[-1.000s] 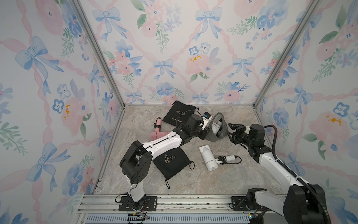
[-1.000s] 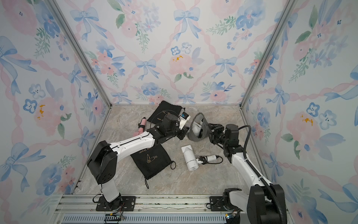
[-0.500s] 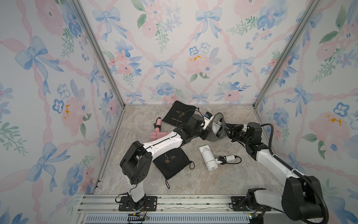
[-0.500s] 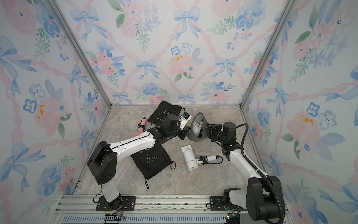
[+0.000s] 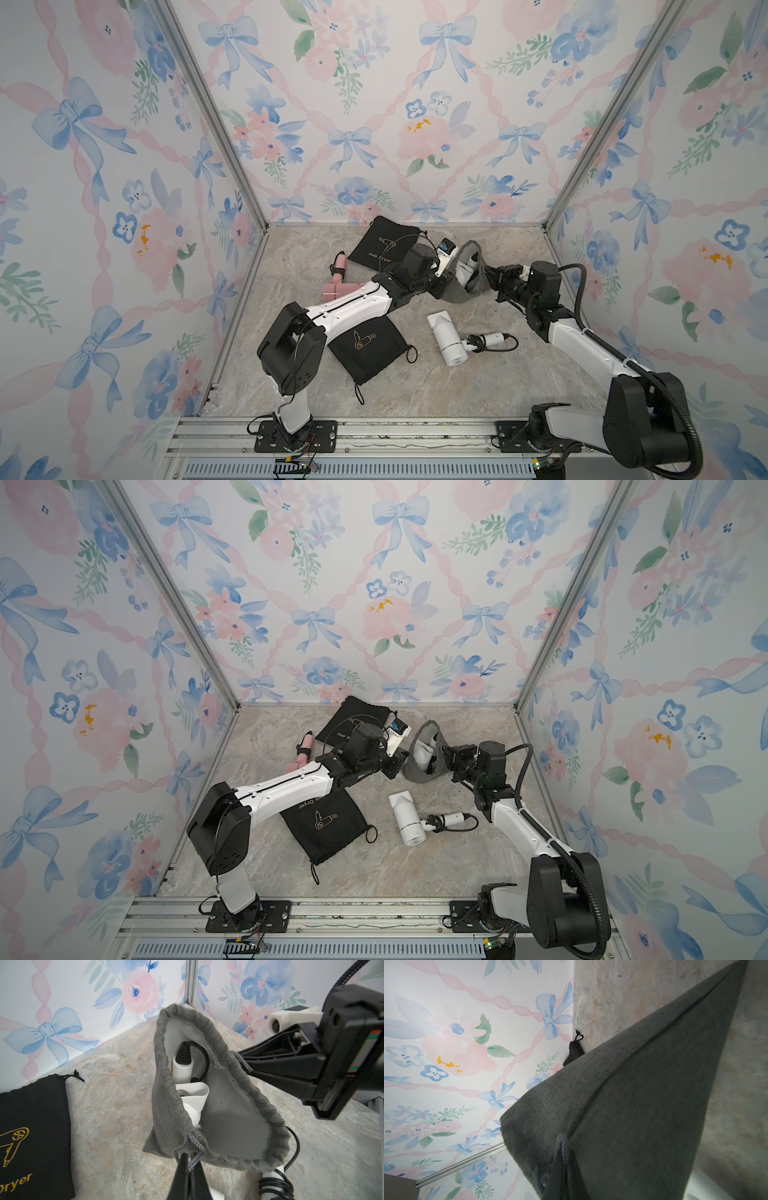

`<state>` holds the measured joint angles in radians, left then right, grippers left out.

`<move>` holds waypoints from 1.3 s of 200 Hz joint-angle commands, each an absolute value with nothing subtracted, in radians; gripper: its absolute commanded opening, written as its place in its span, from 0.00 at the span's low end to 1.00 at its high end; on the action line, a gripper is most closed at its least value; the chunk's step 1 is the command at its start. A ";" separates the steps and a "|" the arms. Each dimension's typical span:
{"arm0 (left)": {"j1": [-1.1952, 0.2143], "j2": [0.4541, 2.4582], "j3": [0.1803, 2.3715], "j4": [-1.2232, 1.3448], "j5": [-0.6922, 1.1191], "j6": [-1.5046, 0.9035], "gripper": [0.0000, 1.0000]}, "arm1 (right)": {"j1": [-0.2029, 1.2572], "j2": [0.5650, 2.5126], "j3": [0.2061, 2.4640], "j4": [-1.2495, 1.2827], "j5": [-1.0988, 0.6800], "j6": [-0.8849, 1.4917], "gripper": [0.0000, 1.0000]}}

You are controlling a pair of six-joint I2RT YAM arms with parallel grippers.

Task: Pack away hair dryers
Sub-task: Pull the drawstrings on both sides of the drawstring bag.

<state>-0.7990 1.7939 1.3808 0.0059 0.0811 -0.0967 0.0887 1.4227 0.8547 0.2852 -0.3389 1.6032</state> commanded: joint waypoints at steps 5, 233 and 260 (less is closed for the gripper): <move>-0.799 1.753 1.395 0.012 0.018 -0.077 0.00 | 0.060 1.388 0.914 0.179 -0.301 1.497 0.00; -0.717 1.721 1.391 -0.100 -0.516 0.145 0.00 | 0.002 1.294 1.234 -0.394 0.206 0.681 0.00; -0.689 1.721 1.386 -0.110 -0.558 0.141 0.00 | -0.022 1.312 1.247 -0.406 0.268 0.640 0.00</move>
<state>-0.7277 1.7603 1.3998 -0.0769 -0.4675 0.1390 0.0116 1.2831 1.2083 -0.3798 0.1421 0.7120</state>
